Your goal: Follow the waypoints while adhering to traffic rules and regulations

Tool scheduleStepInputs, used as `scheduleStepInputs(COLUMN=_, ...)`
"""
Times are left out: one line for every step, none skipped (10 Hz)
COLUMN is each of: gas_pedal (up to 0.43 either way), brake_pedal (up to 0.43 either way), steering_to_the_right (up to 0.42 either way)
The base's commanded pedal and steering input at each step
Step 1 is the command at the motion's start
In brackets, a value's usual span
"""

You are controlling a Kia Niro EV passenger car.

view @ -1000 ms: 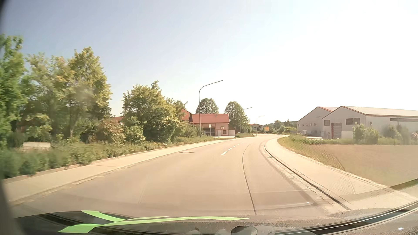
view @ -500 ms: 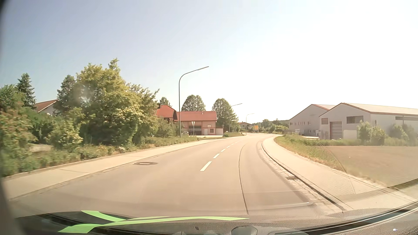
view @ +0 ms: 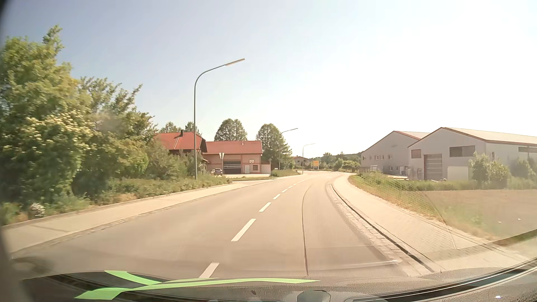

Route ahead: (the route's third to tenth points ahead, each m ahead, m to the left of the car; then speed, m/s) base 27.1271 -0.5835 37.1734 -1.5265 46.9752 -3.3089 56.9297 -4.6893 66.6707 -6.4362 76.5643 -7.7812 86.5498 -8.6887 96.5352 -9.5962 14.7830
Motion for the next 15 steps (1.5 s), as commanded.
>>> scheduleStepInputs(gas_pedal=0.157, brake_pedal=0.000, steering_to_the_right=0.024)
scheduleStepInputs(gas_pedal=0.157, brake_pedal=0.000, steering_to_the_right=0.022)
scheduleStepInputs(gas_pedal=0.157, brake_pedal=0.000, steering_to_the_right=0.020)
scheduleStepInputs(gas_pedal=0.169, brake_pedal=0.000, steering_to_the_right=0.019)
scheduleStepInputs(gas_pedal=0.169, brake_pedal=0.000, steering_to_the_right=0.019)
scheduleStepInputs(gas_pedal=0.177, brake_pedal=0.000, steering_to_the_right=0.019)
scheduleStepInputs(gas_pedal=0.177, brake_pedal=0.000, steering_to_the_right=0.019)
scheduleStepInputs(gas_pedal=0.177, brake_pedal=0.000, steering_to_the_right=0.019)
scheduleStepInputs(gas_pedal=0.177, brake_pedal=0.000, steering_to_the_right=0.017)
scheduleStepInputs(gas_pedal=0.177, brake_pedal=0.000, steering_to_the_right=0.016)
scheduleStepInputs(gas_pedal=0.169, brake_pedal=0.000, steering_to_the_right=0.015)
scheduleStepInputs(gas_pedal=0.157, brake_pedal=0.000, steering_to_the_right=0.015)
scheduleStepInputs(gas_pedal=0.150, brake_pedal=0.000, steering_to_the_right=0.014)
scheduleStepInputs(gas_pedal=0.150, brake_pedal=0.000, steering_to_the_right=0.014)
scheduleStepInputs(gas_pedal=0.150, brake_pedal=0.000, steering_to_the_right=0.013)
